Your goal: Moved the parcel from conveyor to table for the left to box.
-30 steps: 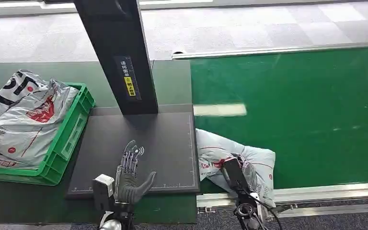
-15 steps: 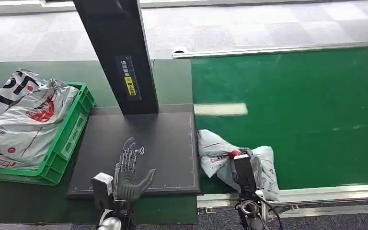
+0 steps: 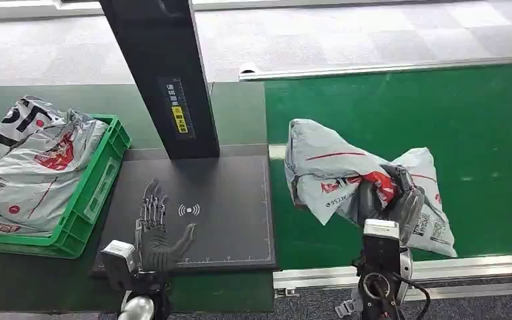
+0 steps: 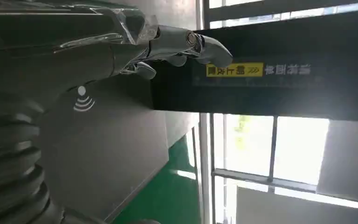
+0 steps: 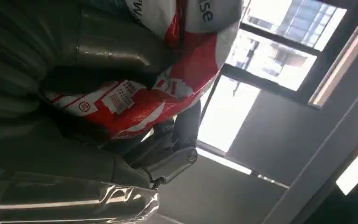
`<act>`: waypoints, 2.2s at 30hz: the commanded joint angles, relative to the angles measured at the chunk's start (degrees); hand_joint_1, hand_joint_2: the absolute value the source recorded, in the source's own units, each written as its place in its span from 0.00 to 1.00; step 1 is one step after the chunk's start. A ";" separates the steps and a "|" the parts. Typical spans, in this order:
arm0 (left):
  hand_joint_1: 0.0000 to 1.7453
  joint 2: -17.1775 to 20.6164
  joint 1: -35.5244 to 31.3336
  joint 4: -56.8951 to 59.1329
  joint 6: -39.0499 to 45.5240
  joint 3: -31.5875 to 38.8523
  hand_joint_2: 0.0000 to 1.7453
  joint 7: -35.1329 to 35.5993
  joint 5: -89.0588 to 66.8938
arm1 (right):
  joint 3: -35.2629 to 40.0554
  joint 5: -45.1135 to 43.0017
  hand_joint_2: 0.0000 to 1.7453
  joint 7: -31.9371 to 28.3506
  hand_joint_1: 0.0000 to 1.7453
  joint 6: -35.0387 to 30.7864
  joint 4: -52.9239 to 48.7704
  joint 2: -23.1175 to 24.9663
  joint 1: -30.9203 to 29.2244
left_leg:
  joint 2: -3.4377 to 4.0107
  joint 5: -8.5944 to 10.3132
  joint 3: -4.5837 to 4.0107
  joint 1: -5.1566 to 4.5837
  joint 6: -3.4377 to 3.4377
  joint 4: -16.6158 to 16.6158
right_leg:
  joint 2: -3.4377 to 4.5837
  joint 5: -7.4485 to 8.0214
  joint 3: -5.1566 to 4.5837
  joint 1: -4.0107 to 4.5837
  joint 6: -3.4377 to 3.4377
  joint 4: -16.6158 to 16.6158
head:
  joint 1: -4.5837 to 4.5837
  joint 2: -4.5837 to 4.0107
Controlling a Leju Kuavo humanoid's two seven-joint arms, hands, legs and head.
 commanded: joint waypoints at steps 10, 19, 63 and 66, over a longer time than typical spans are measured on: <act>0.00 3.05 -5.80 -2.27 4.75 12.79 1.00 -1.17 0.19 | 8.40 -6.06 1.00 -2.63 1.00 12.23 43.95 5.02 -19.57 | 0.20 0.13 0.07 0.12 -0.07 -0.03 | 0.14 0.09 0.06 0.12 -0.12 -0.02 | 0.02 0.00; 0.00 3.03 -6.29 -3.35 5.54 13.94 1.00 -0.98 0.01 | 9.49 -6.41 1.00 -0.84 1.00 13.17 50.23 5.72 -21.96 | 0.15 0.18 -0.08 0.17 -0.07 0.00 | 0.03 0.13 -0.06 0.19 -0.17 -0.03 | 0.02 0.00; 0.00 5.08 -13.05 1.30 1.82 6.61 1.00 0.76 -6.27 | 17.13 -18.34 1.00 1.84 0.00 24.28 53.03 9.69 -27.89 | -0.20 0.23 -0.14 0.22 -0.04 0.00 | -0.28 0.08 -0.05 0.21 -0.13 -0.03 | 0.00 0.00; 0.00 6.42 -13.59 0.82 -0.19 2.29 1.00 1.50 -9.69 | 15.46 -19.66 1.00 0.73 0.00 25.65 53.05 8.99 -27.29 | -0.25 0.23 -0.16 0.19 -0.04 0.01 | -0.32 0.06 -0.07 0.17 -0.12 0.01 | 0.02 0.00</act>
